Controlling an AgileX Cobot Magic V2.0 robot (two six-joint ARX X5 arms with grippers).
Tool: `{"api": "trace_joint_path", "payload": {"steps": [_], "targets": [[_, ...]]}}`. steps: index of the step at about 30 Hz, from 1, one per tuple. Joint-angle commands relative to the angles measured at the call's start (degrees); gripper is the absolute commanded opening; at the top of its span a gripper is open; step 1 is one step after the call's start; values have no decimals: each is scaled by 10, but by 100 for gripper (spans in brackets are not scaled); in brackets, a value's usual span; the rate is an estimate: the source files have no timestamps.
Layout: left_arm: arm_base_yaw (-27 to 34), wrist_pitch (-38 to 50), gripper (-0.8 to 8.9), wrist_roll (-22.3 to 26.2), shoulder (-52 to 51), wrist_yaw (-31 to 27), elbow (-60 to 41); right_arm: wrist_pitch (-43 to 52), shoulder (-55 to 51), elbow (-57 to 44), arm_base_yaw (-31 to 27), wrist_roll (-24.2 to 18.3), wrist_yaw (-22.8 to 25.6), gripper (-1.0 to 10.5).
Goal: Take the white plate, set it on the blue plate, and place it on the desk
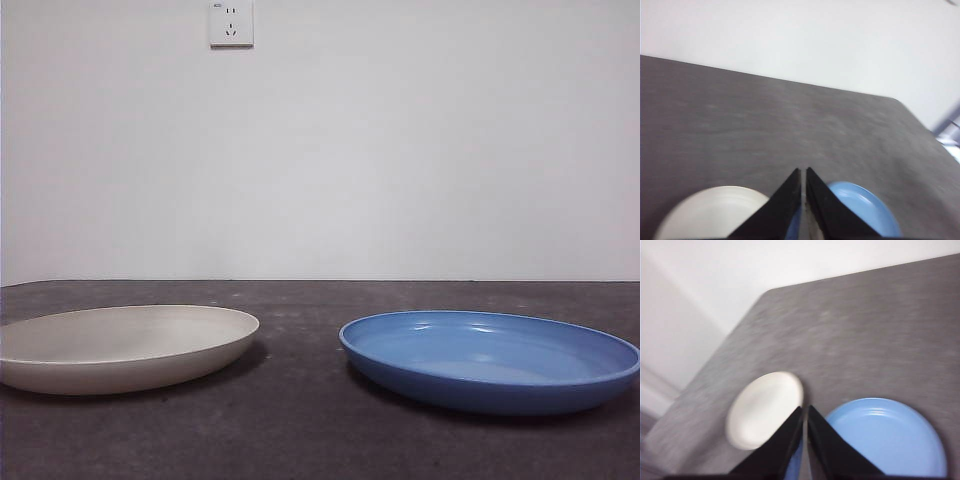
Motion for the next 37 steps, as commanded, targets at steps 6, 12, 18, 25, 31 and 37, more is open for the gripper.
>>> {"api": "trace_joint_path", "payload": {"steps": [6,12,18,25,31,37], "targets": [[-33,-2,33,18,16,57,19,-31,37,51,17,-69,-45,11],[-33,0,264,19,14,57,19,-31,36,51,17,-81,-45,12],[-33,0,521,18,14,57,19,-31,36,51,17,-79,-25,466],[-33,-14,595,0,16,94,20,-31,36,51,17,-79,-11,668],[-3,-112,589,2,77,124,54,-42,36,51,17,-78,-13,668],[95,-246,582,61,238,185,111,-57,36,51,17,-76,-42,668]]}}
